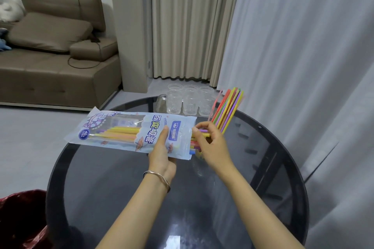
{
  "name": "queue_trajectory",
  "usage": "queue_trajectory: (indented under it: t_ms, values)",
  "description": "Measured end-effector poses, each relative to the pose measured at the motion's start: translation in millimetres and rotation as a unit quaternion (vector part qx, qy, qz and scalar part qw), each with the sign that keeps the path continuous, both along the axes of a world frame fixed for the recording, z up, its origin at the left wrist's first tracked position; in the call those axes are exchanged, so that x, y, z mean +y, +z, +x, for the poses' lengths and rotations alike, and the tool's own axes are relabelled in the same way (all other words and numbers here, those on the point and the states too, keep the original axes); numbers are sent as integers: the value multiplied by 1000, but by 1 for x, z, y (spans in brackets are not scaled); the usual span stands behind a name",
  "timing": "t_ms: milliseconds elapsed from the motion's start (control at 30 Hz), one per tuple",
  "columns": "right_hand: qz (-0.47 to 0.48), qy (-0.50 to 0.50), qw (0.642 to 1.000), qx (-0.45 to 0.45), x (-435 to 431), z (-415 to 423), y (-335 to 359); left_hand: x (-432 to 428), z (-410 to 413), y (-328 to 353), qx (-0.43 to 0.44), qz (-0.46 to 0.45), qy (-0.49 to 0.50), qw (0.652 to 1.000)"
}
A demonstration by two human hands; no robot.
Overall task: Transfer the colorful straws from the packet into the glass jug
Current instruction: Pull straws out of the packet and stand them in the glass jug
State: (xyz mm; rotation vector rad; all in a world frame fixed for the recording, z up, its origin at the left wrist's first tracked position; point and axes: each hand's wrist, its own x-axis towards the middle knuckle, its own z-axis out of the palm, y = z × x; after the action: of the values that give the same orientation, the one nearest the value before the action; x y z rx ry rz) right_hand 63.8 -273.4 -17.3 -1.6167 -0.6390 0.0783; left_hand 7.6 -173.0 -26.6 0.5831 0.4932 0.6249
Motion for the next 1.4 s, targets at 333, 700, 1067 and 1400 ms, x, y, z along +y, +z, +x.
queue_trajectory:
  t_ms: [333, 700, 1067, 1400]
  values:
    - [118, -78, 988, 65, -36, 18, 23, 11, -7, -2, -13, -74, 14, 997]
    - [151, -57, 960, 227, -3, -6, 8, -5, -2, -6, 8, -55, -6, 998]
    - [252, -60, 921, 292, -30, 25, 13, -3, -4, -1, -12, -74, 3, 997]
    - [137, -99, 953, 252, -24, 20, 11, -7, -2, -3, 11, -73, 0, 997]
